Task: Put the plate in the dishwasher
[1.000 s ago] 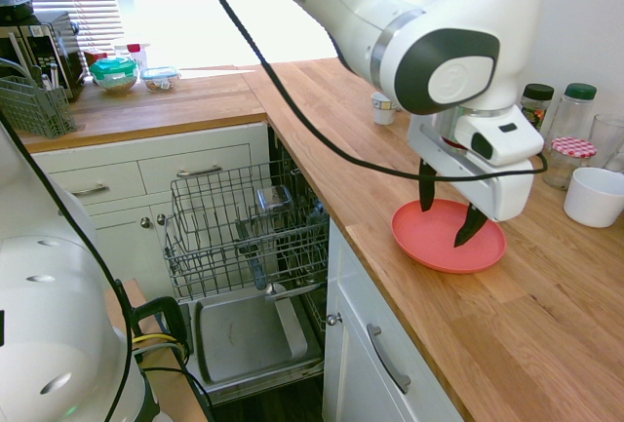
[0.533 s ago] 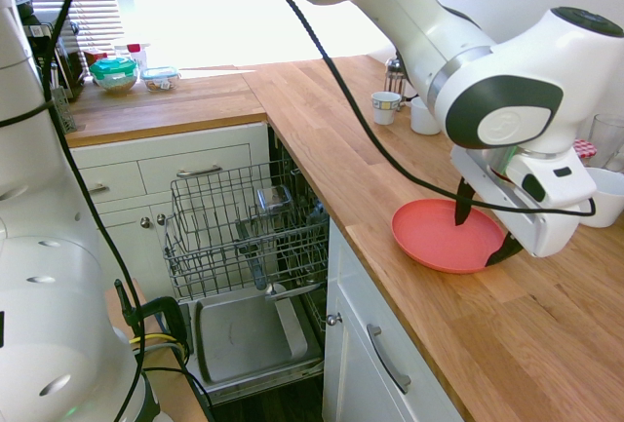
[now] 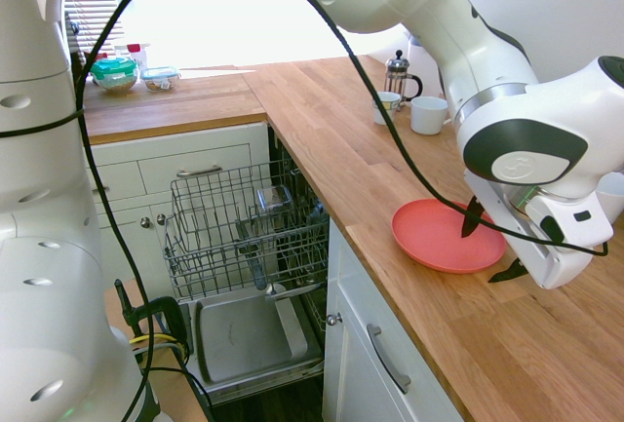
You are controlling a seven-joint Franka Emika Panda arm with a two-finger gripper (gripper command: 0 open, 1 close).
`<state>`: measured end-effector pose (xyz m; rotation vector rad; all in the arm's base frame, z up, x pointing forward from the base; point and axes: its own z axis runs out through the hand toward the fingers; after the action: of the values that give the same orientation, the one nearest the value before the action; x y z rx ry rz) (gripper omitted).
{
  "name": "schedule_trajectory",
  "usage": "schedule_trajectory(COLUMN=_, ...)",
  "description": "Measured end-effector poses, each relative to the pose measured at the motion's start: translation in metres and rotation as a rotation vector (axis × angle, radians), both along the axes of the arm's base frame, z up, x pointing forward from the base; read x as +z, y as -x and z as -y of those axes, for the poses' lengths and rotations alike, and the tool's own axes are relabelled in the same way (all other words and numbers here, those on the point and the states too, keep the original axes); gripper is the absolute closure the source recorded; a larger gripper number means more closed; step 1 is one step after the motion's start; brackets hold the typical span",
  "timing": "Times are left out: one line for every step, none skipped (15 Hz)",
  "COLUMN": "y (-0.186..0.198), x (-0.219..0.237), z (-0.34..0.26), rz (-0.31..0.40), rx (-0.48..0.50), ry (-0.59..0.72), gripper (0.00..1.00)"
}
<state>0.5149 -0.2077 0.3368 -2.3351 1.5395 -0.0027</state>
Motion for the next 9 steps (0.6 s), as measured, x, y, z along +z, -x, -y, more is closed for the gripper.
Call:
schedule_trajectory(y=-0.0006, x=-0.0007, z=0.0003, rz=0.001, rx=0.005, ry=-0.011, gripper=1.0)
schedule_trajectory(y=-0.0011, x=-0.0015, z=0.0, rz=0.003, rx=0.009, ry=-0.017, gripper=1.0)
schedule_trajectory(y=-0.0015, x=-0.0026, z=-0.0003, rz=0.005, rx=0.012, ry=-0.023, gripper=1.0)
schedule_trajectory(y=-0.0017, x=-0.0034, z=-0.0005, rz=0.006, rx=0.016, ry=-0.029, gripper=1.0)
schedule_trajectory(y=-0.0019, x=-0.0037, z=-0.0003, rz=0.006, rx=0.018, ry=-0.031, gripper=1.0)
schedule_trajectory(y=-0.0018, x=-0.004, z=-0.0001, rz=0.005, rx=0.019, ry=-0.034, gripper=1.0)
schedule_trajectory(y=-0.0013, x=-0.0047, z=0.0004, rz=0.004, rx=0.022, ry=-0.036, gripper=1.0)
schedule_trajectory(y=-0.001, x=-0.0058, z=0.0009, rz=0.004, rx=0.024, ry=-0.038, gripper=1.0)
schedule_trajectory(y=-0.0009, x=-0.007, z=0.0013, rz=0.005, rx=0.024, ry=-0.042, gripper=1.0)
